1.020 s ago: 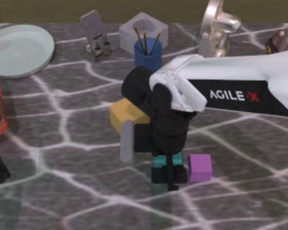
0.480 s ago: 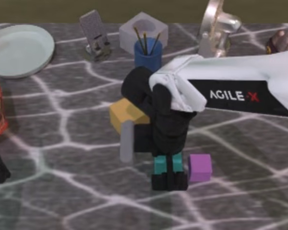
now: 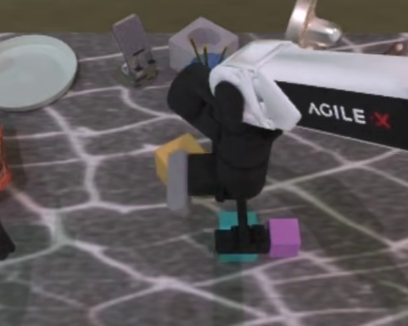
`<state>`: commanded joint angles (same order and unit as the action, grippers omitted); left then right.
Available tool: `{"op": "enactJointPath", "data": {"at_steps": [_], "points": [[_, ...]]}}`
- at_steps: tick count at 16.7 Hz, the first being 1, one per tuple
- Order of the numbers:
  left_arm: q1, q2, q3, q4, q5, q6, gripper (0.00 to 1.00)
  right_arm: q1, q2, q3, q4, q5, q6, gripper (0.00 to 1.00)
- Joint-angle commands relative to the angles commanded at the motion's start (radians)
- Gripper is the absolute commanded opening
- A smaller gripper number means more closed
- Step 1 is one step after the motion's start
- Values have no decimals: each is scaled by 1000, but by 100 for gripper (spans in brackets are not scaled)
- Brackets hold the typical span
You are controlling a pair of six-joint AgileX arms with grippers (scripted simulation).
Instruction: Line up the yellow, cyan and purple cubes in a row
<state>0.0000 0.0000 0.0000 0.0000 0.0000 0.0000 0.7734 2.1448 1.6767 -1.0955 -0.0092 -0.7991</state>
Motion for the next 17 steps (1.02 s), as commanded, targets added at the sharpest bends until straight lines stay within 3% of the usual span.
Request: {"op": "enactJointPath", "data": {"at_steps": [3, 10, 17], "points": [[0, 0, 0, 0, 0, 0, 100, 0, -25, 39, -57, 1, 0, 100], [-25, 53, 58, -42, 10, 16, 100, -28, -71, 0, -20, -5, 19, 100], [-179, 506, 486, -399, 63, 127, 100, -192, -466, -292, 222, -36, 153, 100]]}}
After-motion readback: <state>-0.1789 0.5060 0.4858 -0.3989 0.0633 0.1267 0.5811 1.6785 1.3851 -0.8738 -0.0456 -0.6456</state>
